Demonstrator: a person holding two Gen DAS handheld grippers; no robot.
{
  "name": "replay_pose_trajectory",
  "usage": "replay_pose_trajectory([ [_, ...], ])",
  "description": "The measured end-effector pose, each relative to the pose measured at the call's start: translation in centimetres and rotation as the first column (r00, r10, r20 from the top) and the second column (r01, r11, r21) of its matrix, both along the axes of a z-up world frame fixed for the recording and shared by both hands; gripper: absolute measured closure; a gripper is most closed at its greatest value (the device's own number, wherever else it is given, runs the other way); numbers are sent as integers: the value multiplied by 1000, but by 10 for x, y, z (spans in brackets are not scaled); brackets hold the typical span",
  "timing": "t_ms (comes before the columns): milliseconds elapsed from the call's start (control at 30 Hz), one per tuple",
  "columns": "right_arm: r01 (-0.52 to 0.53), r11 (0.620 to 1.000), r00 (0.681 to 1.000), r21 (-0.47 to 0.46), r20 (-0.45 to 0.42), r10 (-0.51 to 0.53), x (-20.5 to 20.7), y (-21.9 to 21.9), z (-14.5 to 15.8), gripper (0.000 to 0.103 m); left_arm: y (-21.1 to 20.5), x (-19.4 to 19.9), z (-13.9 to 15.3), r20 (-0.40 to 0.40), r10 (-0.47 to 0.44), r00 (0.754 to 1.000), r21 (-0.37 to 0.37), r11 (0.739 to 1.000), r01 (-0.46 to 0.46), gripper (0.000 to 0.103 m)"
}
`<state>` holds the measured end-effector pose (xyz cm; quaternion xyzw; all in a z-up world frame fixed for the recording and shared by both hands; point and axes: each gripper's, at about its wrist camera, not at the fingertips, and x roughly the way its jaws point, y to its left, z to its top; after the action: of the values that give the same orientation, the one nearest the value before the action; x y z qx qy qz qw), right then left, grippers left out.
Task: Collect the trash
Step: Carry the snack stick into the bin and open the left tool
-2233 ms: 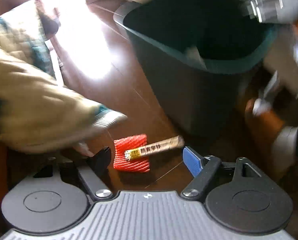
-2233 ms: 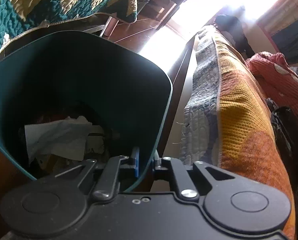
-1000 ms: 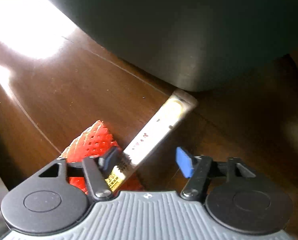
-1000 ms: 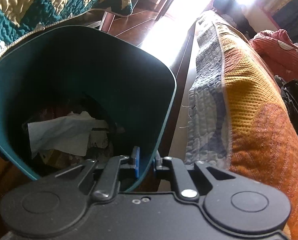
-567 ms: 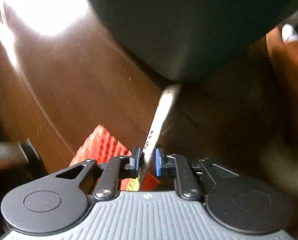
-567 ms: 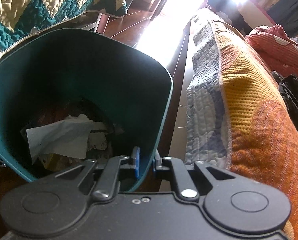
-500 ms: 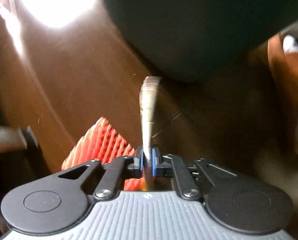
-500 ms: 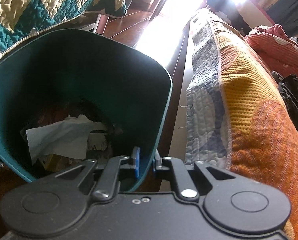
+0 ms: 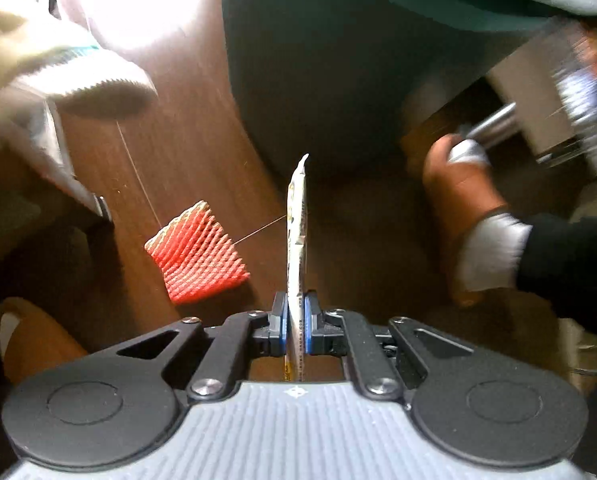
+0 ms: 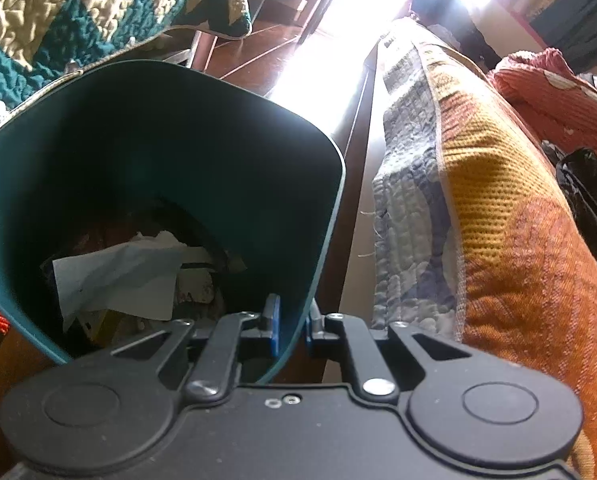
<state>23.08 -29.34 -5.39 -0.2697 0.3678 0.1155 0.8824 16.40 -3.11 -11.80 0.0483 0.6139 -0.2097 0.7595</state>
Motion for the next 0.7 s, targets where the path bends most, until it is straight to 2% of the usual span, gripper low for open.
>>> replay_pose_trajectory([
  [200,-57,998,998,-29,32,58,-9,16,7,93,13,-24,85,133,76,988,-111,992,-62,96],
  [333,-92,993,993,-73,61,97,-14,31,10,93,6,-28,122,210,116,971,-163,983,-83,96],
  [500,-118,988,989,-98,76,125,-18,47,15,93,-24,-13,141,298,100,949,-180,982,-47,96],
  [600,-138,983,985,-119,89,149,-24,59,17,93,-38,8,139,324,103,940,-189,981,-43,96],
  [700,-158,978,980,-135,101,172,-29,67,18,94,-57,36,123,309,118,944,-161,984,-71,96],
])
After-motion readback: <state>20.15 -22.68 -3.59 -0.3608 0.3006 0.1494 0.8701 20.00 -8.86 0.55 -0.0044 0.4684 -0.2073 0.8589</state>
